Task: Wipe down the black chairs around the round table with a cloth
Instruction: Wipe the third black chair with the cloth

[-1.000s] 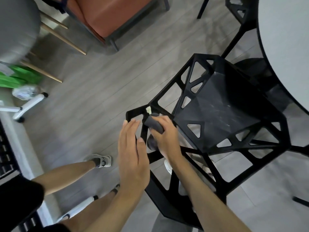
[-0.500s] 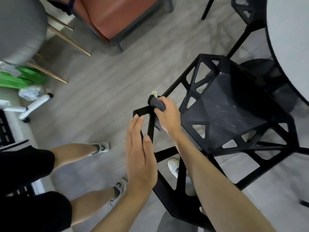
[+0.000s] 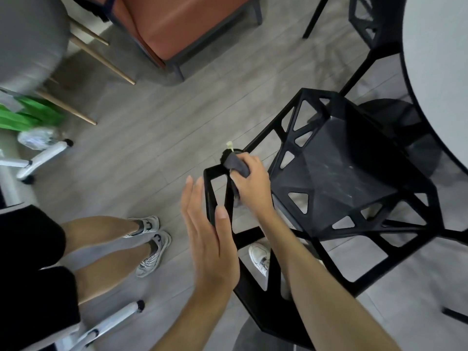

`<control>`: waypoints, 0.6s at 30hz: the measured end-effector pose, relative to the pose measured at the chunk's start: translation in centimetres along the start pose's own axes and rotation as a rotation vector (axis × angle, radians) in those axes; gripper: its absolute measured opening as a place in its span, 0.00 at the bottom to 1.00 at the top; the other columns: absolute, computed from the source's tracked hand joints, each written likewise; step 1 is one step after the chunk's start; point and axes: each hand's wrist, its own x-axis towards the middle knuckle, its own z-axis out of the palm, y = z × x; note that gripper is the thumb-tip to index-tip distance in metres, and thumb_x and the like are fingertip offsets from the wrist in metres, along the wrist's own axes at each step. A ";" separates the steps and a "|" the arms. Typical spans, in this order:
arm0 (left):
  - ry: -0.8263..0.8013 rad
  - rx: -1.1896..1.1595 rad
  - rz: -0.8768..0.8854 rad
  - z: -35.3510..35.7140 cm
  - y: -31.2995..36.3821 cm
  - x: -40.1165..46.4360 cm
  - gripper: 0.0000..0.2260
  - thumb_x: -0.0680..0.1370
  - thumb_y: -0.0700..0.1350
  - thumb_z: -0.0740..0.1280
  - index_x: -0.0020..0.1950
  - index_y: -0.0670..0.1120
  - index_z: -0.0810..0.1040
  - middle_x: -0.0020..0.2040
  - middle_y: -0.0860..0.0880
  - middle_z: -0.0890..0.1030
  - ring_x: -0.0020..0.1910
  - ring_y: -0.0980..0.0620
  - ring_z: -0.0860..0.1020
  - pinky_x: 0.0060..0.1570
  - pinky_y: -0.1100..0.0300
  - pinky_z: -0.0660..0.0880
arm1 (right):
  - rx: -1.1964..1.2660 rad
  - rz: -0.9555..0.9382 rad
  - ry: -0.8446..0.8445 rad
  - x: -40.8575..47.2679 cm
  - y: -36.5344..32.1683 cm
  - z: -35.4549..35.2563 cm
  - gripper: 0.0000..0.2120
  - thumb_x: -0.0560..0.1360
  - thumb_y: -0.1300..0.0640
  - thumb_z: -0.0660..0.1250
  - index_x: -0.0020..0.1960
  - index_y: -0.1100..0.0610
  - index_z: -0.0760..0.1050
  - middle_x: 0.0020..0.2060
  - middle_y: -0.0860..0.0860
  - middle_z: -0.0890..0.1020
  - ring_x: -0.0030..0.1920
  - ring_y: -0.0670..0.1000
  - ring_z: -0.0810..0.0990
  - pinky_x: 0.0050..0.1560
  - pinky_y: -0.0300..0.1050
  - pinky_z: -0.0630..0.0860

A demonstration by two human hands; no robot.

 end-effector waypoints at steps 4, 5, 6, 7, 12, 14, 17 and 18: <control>0.044 -0.105 -0.079 0.0 -0.6 -0.5 0.27 0.86 0.59 0.52 0.84 0.55 0.52 0.83 0.55 0.57 0.83 0.51 0.57 0.80 0.46 0.60 | 0.068 -0.101 -0.036 -3.2 -1.4 -0.2 0.10 0.76 0.63 0.69 0.55 0.51 0.79 0.51 0.47 0.78 0.45 0.45 0.81 0.40 0.35 0.74; 0.056 -0.119 -0.103 0.0 -0.7 -0.5 0.29 0.86 0.60 0.51 0.85 0.50 0.52 0.83 0.56 0.58 0.83 0.51 0.58 0.80 0.44 0.60 | 0.090 -0.144 -0.055 -5.0 -2.0 -0.7 0.10 0.75 0.63 0.70 0.54 0.51 0.80 0.51 0.47 0.78 0.47 0.45 0.81 0.43 0.34 0.75; 0.068 -0.127 -0.124 0.1 -0.6 -0.5 0.29 0.86 0.59 0.51 0.85 0.48 0.52 0.83 0.56 0.58 0.83 0.52 0.58 0.80 0.42 0.60 | 0.089 -0.170 -0.078 -6.8 -2.1 -1.1 0.11 0.75 0.63 0.71 0.54 0.51 0.80 0.51 0.46 0.79 0.50 0.45 0.80 0.45 0.33 0.74; 0.079 -0.136 -0.141 0.1 -0.4 -0.6 0.29 0.86 0.58 0.51 0.84 0.48 0.52 0.83 0.57 0.57 0.83 0.53 0.58 0.80 0.42 0.60 | 0.069 -0.178 -0.105 -8.4 -1.9 -1.5 0.11 0.74 0.61 0.72 0.54 0.51 0.80 0.51 0.45 0.79 0.51 0.45 0.80 0.47 0.34 0.74; 0.082 -0.151 -0.126 -0.2 -0.1 -0.8 0.28 0.86 0.59 0.49 0.84 0.50 0.50 0.84 0.59 0.54 0.83 0.53 0.57 0.80 0.39 0.58 | -0.033 -0.077 -0.199 -13.7 1.0 -4.7 0.14 0.67 0.60 0.70 0.51 0.47 0.82 0.52 0.42 0.79 0.55 0.46 0.81 0.52 0.41 0.77; -0.038 -0.048 -0.088 -0.3 0.3 -0.2 0.28 0.85 0.65 0.47 0.84 0.60 0.46 0.85 0.56 0.49 0.84 0.56 0.49 0.81 0.40 0.53 | -0.031 -0.068 -0.207 -14.3 1.5 -5.3 0.16 0.67 0.63 0.70 0.51 0.47 0.82 0.52 0.43 0.79 0.55 0.46 0.81 0.52 0.40 0.75; -0.210 0.170 -0.079 -0.5 0.6 0.5 0.30 0.81 0.72 0.42 0.82 0.68 0.42 0.85 0.61 0.43 0.82 0.65 0.41 0.82 0.43 0.46 | -0.053 -0.115 -0.184 -12.7 1.6 -4.5 0.18 0.70 0.64 0.71 0.55 0.46 0.81 0.52 0.43 0.78 0.55 0.48 0.80 0.54 0.44 0.77; -0.231 0.201 -0.106 -0.6 0.7 0.9 0.31 0.79 0.74 0.40 0.82 0.69 0.42 0.85 0.62 0.43 0.81 0.67 0.40 0.82 0.44 0.45 | -0.040 -0.129 -0.154 -11.5 1.5 -4.0 0.17 0.72 0.63 0.71 0.56 0.46 0.81 0.52 0.42 0.78 0.55 0.48 0.80 0.54 0.45 0.77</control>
